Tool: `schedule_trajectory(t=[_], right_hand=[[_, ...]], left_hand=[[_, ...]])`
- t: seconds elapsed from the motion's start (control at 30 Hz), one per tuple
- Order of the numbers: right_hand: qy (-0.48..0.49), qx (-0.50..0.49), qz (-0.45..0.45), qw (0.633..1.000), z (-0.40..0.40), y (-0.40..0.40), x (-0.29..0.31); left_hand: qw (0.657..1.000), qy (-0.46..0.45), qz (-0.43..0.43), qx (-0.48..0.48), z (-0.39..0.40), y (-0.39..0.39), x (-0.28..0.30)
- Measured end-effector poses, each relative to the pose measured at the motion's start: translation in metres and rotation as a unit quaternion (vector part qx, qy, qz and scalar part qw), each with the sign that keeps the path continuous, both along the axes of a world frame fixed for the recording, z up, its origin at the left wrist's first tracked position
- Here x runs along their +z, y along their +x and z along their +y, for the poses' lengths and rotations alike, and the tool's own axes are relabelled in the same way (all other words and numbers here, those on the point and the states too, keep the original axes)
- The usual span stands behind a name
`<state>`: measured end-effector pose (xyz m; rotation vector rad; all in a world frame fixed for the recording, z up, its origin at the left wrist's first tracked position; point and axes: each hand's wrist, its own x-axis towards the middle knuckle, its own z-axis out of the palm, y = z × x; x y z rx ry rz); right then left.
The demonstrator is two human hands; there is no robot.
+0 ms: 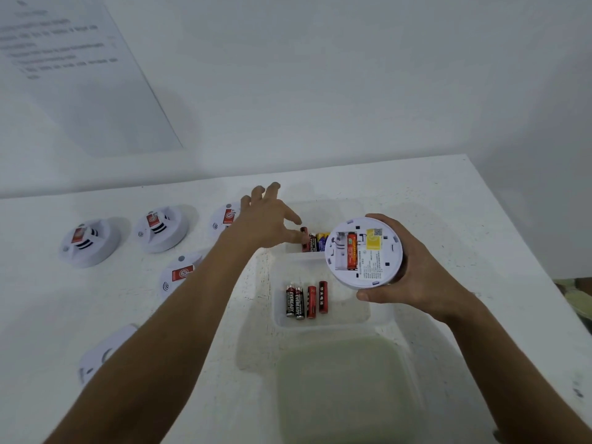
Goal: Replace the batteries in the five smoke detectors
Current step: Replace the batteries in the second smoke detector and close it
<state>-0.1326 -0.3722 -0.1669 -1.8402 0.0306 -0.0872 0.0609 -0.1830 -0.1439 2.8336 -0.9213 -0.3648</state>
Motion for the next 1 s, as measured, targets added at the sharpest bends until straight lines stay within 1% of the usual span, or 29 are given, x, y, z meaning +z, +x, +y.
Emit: schedule_trajectory(t=[0.2, 0.5, 0.6, 0.67, 0.73, 0.77, 0.83, 0.9, 0.93, 1.0], right_hand=[[0.01, 0.002, 0.004, 1.0, -0.002, 0.0, -0.003], [0.01, 0.008, 0.009, 1.0, -0.002, 0.002, -0.004], [0.007, 0.007, 0.01, 1.0, -0.002, 0.002, -0.003], [0.003, 0.008, 0.008, 1.0, -0.002, 0.003, -0.001], [0.005, 0.011, 0.009, 1.0, -0.001, 0.003, -0.001], [0.007, 0.012, 0.01, 1.0, -0.001, 0.003, 0.0], [0.006, 0.012, 0.007, 1.0, 0.0, 0.004, 0.002], [0.005, 0.013, 0.002, 1.0, 0.002, 0.004, 0.003], [0.006, 0.013, 0.0, 1.0, 0.004, 0.005, 0.003], [0.006, 0.016, -0.005, 1.0, 0.008, 0.006, 0.004]], left_hand=[[0.999, 0.034, 0.026, 0.015, -0.012, 0.0, -0.006], [0.995, -0.038, 0.044, 0.082, -0.014, -0.006, -0.009], [0.988, -0.108, 0.039, 0.104, -0.011, -0.01, -0.002], [0.977, -0.182, 0.011, 0.111, -0.005, -0.017, 0.009], [0.958, -0.261, -0.012, 0.116, 0.002, -0.028, 0.024], [0.946, -0.302, -0.004, 0.121, 0.005, -0.037, 0.033], [0.914, -0.385, 0.044, 0.122, 0.01, -0.056, 0.046], [0.887, -0.442, 0.079, 0.108, 0.014, -0.075, 0.053], [0.877, -0.462, 0.084, 0.096, 0.016, -0.084, 0.053], [0.87, -0.484, 0.06, 0.069, 0.018, -0.099, 0.047]])
